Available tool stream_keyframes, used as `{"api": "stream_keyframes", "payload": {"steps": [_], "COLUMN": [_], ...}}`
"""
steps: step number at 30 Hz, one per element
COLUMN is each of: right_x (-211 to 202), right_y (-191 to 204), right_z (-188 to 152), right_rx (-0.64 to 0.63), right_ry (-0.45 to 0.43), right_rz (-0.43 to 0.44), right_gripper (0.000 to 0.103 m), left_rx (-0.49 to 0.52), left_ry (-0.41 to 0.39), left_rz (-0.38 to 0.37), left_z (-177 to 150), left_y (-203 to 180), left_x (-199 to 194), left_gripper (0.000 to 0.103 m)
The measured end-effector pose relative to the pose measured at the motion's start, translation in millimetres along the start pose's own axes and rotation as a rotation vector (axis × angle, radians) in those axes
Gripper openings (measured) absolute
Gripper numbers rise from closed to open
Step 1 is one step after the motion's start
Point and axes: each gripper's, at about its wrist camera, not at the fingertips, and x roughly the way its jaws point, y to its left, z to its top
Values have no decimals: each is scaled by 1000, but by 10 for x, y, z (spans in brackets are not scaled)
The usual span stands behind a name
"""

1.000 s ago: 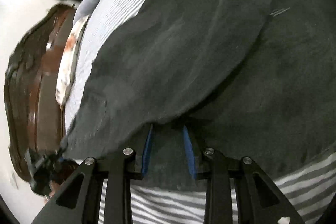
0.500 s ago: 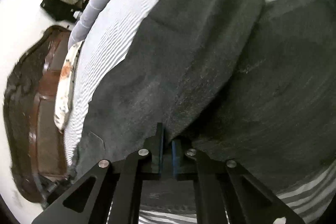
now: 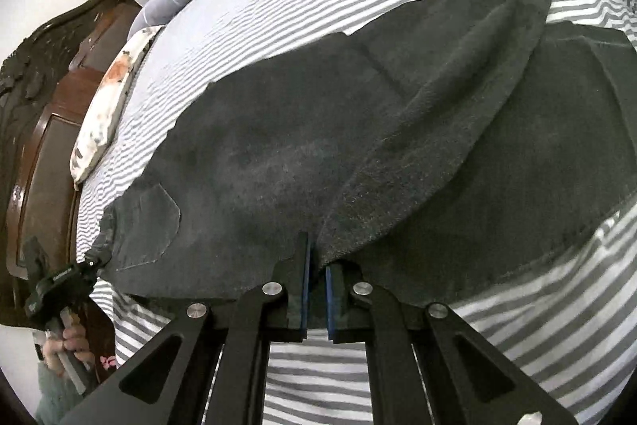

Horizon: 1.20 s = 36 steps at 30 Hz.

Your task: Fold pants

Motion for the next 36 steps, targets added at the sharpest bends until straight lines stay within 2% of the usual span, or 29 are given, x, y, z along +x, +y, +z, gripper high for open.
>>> {"api": "stream_keyframes", "payload": {"steps": [4,8,12,17,19,21,23,28,31,33,36], "right_x": [20,50,235,300,309,315,314,291,277,251,202], "right_y": [-1,-20,-92,-163,-201,-253,-312,-494,-614,-667,-676], "right_z": [-54,-167,-192,-188,-170,-151,-125,-33,36,91,170], "right_rx": [14,8,16,34,48,74,106,171,215,231,237], "right_ry": [17,38,75,94,95,93,94,86,82,78,71], "right_rz": [7,-2,-7,33,62,87,118,181,208,233,245], "right_gripper": [5,5,5,11,18,24,24,28,28,28,28], "left_rx": [-7,16,66,107,100,97,108,175,275,344,458], "left_ry": [32,16,-2,-17,-20,-22,-25,-98,-185,-235,-263], "left_rz": [33,56,117,167,178,186,216,265,231,195,118], "left_z": [-30,-25,-69,-103,-114,-134,-188,-392,-560,-711,-886], "left_y": [67,39,-33,-134,-135,-163,-215,-477,-771,-992,-1419], "left_x": [147,153,190,171,158,122,68,-185,-428,-561,-584], "left_gripper": [18,18,18,20,21,23,31,40,44,52,57]}}
